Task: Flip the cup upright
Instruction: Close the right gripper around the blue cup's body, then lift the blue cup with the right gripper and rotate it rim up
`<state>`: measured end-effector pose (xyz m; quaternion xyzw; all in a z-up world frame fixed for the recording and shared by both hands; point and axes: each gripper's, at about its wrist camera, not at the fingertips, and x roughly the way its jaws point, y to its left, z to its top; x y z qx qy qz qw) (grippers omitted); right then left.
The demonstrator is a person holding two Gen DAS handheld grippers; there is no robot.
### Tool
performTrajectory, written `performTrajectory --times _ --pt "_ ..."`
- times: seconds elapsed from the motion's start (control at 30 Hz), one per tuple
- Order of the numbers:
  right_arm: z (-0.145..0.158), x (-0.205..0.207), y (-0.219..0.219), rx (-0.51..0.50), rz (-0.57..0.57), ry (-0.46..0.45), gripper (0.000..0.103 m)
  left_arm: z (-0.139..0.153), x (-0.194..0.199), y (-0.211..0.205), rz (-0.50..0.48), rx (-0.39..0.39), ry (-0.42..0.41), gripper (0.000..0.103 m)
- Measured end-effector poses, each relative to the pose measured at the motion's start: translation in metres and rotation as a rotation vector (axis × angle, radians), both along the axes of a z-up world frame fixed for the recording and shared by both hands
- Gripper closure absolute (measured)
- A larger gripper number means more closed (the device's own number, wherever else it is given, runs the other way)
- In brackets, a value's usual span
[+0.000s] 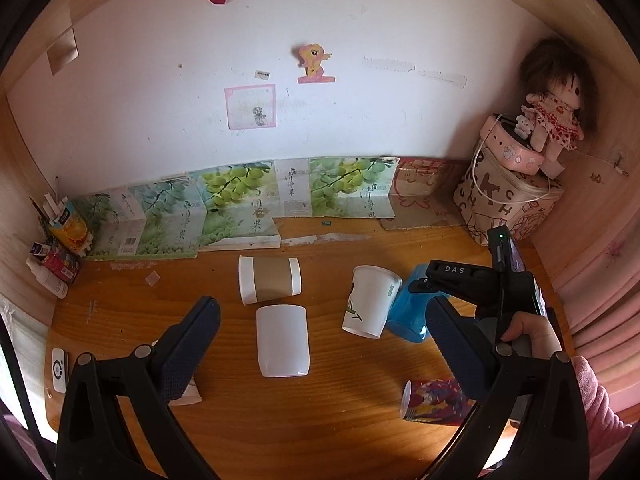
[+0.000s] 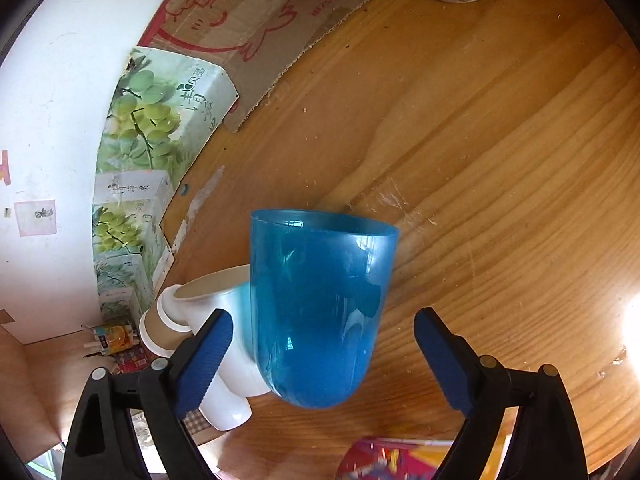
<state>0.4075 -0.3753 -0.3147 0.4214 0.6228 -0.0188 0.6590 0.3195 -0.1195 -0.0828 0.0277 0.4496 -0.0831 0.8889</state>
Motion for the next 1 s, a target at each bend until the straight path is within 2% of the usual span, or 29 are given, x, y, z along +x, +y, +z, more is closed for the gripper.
performTrajectory --times 0.2,0.33,0.7,1.0 --pt "-0.009 0.005 0.002 0.029 0.000 0.014 0.020 -0.006 0.005 -0.003 -0.012 -0.010 0.033 0.001" --pt "-0.007 0.008 0.004 0.028 0.012 -0.004 0.031 -0.009 0.008 -0.006 -0.010 -0.012 0.054 0.001" --pt "-0.007 0.005 0.004 0.089 0.030 -0.005 0.032 -0.021 0.009 -0.012 -0.005 -0.024 0.095 0.001" --pt "0.020 -0.011 0.006 0.122 0.064 -0.064 0.032 -0.020 -0.003 -0.017 -0.014 -0.037 0.070 0.001"
